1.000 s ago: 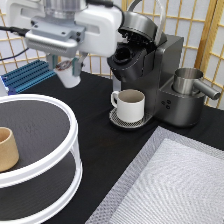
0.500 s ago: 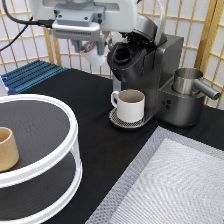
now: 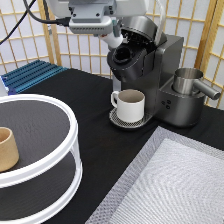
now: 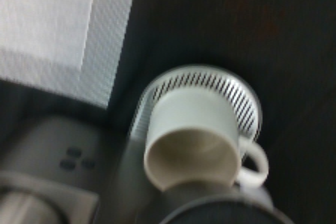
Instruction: Make coffee
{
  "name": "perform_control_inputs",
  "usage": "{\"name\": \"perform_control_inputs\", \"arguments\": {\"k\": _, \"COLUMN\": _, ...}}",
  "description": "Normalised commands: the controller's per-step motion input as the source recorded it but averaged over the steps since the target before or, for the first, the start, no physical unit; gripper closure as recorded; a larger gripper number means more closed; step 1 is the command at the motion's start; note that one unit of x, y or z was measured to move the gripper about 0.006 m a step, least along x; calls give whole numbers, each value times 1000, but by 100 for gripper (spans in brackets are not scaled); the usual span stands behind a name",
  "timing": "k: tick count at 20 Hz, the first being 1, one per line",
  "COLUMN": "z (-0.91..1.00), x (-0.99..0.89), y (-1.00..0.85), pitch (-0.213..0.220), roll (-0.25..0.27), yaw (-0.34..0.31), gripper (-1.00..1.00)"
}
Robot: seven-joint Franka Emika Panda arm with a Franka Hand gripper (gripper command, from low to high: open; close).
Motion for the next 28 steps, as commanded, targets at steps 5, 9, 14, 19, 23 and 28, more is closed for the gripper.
{"name": "perform_control_inputs", "arguments": {"k": 5, "z": -111, "x": -221, "y": 197, "pitch": 7, "roll": 167, "yaw": -31, "gripper": 100}}
{"name": "perform_control_inputs", "arguments": {"k": 9, "z": -184, "x": -243, "y": 279, "pitch": 1, "roll": 81, "yaw": -28, "gripper": 100}}
{"name": "perform_control_inputs", "arguments": {"k": 14, "z": -166, "x": -234, "y": 375, "pitch": 0, "roll": 76, "yaw": -8, "gripper": 100}}
{"name": "perform_control_inputs", "arguments": {"k": 19, "z": 0, "x": -9, "y": 394, "pitch": 0, "roll": 58, "yaw": -16, "gripper": 100}}
{"name": "perform_control_inputs", "arguments": {"k": 23, "z": -25, "x": 104, "y": 119, "pitch": 0, "roll": 34, "yaw": -64, "gripper": 100}}
{"name": "perform_control_inputs", "arguments": {"k": 28, "z": -234, "x": 3, "y": 1, "pitch": 0, "roll": 51, "yaw": -62, "gripper": 100}}
